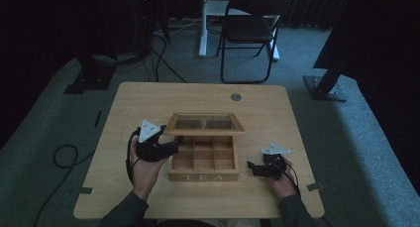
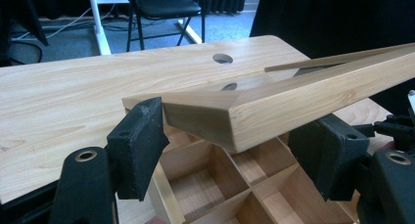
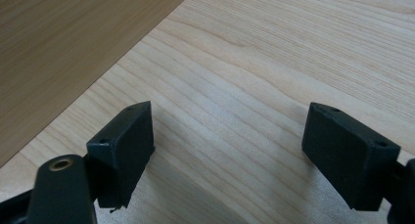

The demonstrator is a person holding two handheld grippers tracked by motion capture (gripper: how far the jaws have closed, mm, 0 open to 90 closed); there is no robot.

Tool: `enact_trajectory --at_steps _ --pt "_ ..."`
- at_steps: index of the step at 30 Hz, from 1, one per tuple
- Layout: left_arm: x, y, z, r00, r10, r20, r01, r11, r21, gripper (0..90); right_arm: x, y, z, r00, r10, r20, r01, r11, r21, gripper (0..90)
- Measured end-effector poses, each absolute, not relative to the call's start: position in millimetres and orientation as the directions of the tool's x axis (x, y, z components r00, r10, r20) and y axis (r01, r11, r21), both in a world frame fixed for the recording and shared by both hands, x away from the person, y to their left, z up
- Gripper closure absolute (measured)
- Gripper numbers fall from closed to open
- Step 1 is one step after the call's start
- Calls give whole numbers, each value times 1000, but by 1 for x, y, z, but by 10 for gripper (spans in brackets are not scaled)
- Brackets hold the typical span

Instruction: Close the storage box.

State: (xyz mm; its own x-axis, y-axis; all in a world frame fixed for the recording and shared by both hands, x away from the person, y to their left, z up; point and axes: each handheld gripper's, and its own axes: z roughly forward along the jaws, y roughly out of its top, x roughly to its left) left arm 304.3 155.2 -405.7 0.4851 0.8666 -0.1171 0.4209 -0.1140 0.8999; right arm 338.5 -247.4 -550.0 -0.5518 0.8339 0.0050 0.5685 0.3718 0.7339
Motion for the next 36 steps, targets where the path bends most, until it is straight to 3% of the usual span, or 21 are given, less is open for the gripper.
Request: enact_trajectory --at_steps 36 --pt "290 158 -424 489 857 -159 452 -93 887 302 339 -246 -550 -546 838 4 571 368 734 190"
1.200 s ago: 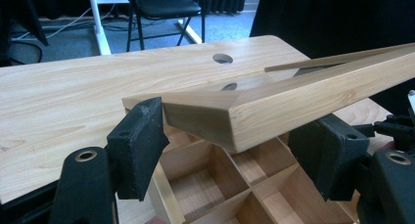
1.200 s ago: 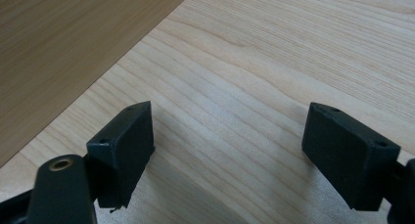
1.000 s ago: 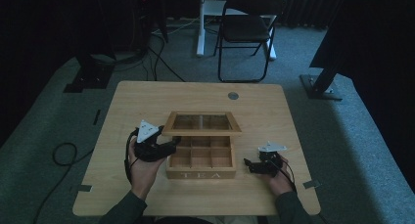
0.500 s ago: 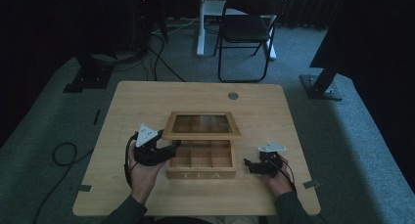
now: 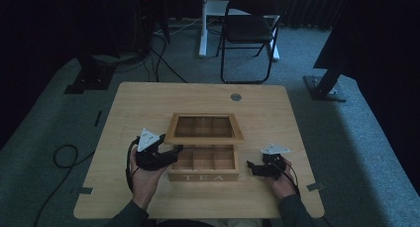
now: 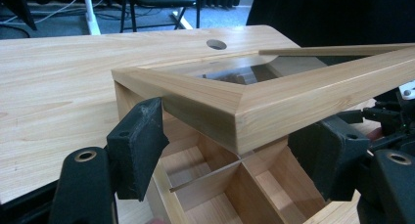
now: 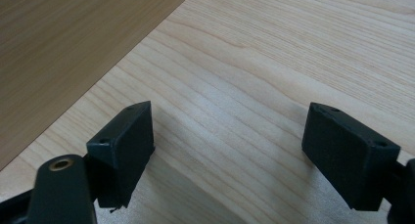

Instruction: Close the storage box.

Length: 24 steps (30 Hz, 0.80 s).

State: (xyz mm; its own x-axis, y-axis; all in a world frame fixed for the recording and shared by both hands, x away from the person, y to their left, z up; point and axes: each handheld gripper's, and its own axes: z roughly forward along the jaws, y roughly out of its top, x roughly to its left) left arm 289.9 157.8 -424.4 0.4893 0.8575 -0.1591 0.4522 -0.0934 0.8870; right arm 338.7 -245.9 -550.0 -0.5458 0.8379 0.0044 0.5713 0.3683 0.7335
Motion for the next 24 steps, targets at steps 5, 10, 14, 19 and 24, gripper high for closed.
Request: enact_trajectory --at_steps 5,10,14,19,24 --pt "288 158 -427 490 857 -160 459 -97 883 301 339 -246 -550 -544 839 5 572 367 734 190" --pt "287 158 -429 491 856 -162 461 -98 882 301 339 -246 -550 -544 839 5 572 367 734 190" --pt "286 159 -430 492 855 -167 463 -94 882 301 339 -246 -550 -544 839 6 572 366 734 190" --pt "285 159 -433 492 854 -170 468 -95 879 301 339 -246 -550 -544 839 5 572 366 734 190" --pt "283 159 -435 492 853 -176 471 -90 878 300 339 -246 -550 -545 839 3 571 368 734 190"
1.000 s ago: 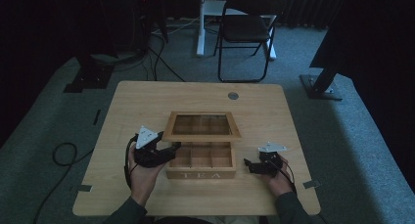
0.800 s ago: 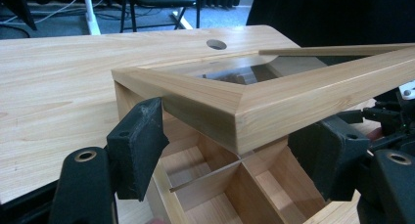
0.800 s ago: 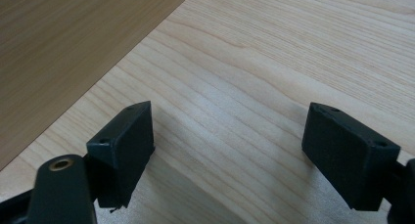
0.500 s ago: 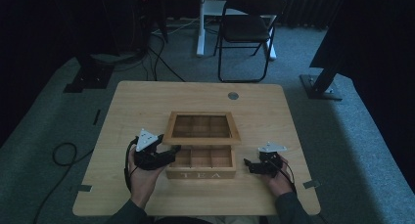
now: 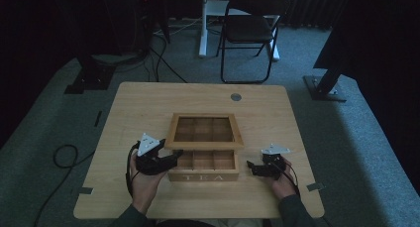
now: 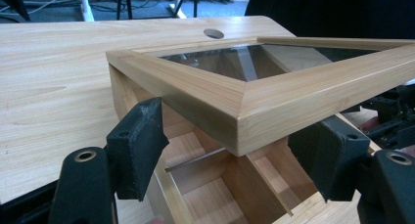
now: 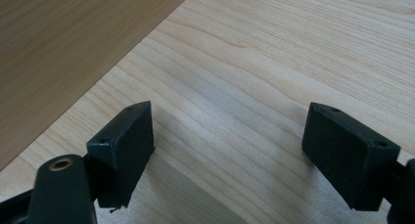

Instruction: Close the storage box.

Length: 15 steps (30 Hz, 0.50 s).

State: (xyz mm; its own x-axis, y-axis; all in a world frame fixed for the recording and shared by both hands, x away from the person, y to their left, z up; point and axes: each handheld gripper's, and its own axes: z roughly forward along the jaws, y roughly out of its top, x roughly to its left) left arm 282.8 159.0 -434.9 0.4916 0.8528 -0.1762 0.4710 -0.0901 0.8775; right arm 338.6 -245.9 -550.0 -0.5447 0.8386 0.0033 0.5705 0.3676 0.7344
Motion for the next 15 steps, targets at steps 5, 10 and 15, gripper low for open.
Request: enact_trajectory --at_steps 5,10,15 --pt "281 159 -437 493 850 -184 477 -88 874 295 339 -246 -550 -545 838 4 572 368 733 190" --pt "279 159 -441 495 848 -190 484 -87 871 295 338 -246 -550 -543 839 6 574 366 732 190" --pt "278 158 -444 499 846 -188 486 -94 869 295 338 -246 -550 -543 840 6 574 366 732 190"
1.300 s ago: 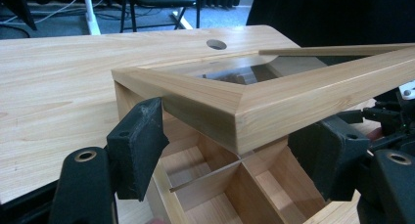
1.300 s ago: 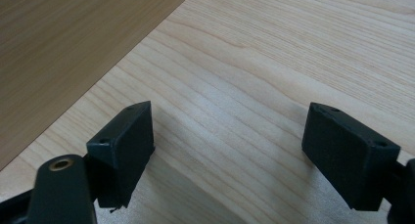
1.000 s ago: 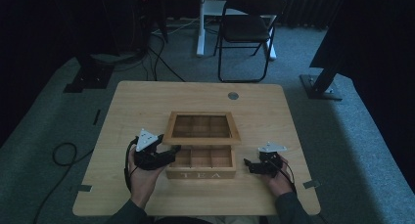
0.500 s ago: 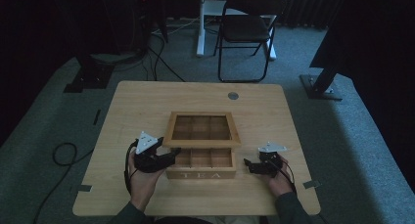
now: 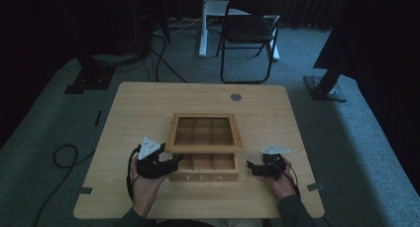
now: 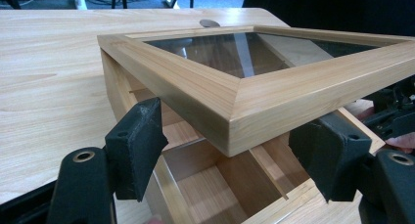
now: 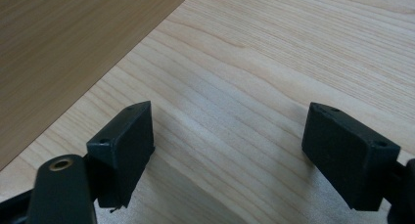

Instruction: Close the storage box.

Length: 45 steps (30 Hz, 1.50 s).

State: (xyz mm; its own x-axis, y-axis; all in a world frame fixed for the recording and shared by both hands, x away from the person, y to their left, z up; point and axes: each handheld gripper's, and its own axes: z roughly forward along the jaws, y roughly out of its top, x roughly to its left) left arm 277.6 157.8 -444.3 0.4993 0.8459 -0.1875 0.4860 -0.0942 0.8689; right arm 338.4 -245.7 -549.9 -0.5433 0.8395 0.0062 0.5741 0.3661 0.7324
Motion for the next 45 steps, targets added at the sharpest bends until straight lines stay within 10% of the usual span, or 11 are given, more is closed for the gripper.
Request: enact_trajectory --at_steps 45 --pt "261 153 -477 482 864 -145 529 -154 835 295 338 -246 -550 -543 840 6 575 366 732 190"
